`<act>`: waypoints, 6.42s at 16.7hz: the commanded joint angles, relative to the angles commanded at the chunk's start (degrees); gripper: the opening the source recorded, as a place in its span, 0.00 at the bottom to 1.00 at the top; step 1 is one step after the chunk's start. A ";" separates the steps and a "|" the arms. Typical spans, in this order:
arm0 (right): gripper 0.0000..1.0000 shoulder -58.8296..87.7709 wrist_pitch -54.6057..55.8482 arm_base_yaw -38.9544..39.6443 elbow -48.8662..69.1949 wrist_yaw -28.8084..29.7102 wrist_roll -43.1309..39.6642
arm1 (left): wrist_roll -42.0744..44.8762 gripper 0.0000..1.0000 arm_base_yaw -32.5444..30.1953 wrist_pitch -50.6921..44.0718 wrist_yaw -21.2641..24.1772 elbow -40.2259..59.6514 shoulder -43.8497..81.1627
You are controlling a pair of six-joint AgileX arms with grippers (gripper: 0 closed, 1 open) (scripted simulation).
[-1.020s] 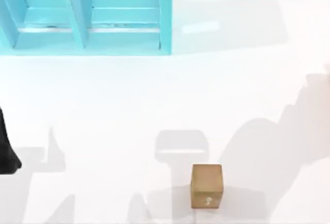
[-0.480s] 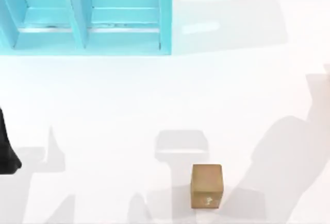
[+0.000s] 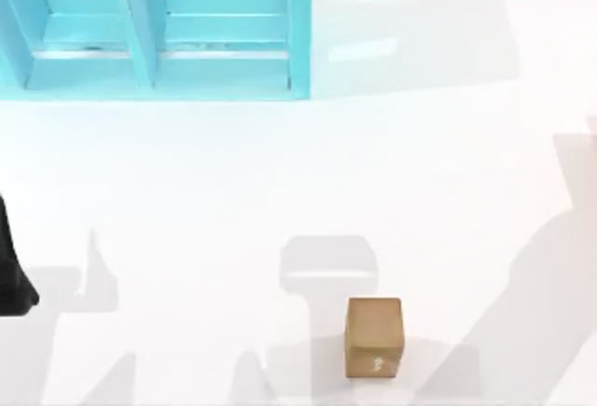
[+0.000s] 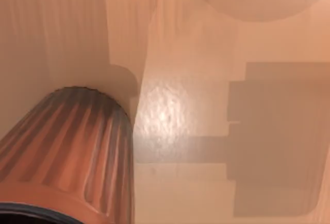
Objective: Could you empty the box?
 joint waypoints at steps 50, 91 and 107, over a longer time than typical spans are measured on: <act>0.00 -0.92 -27.26 2.14 27.11 -0.05 1.79 | 0.00 1.00 0.00 0.00 0.00 0.00 0.00; 0.53 -15.96 8.18 40.53 -23.31 2.12 40.14 | 0.00 1.00 0.00 0.00 0.00 0.00 0.00; 1.00 -15.95 8.16 40.61 -23.15 2.06 40.10 | 0.00 1.00 0.00 0.00 0.00 0.00 0.00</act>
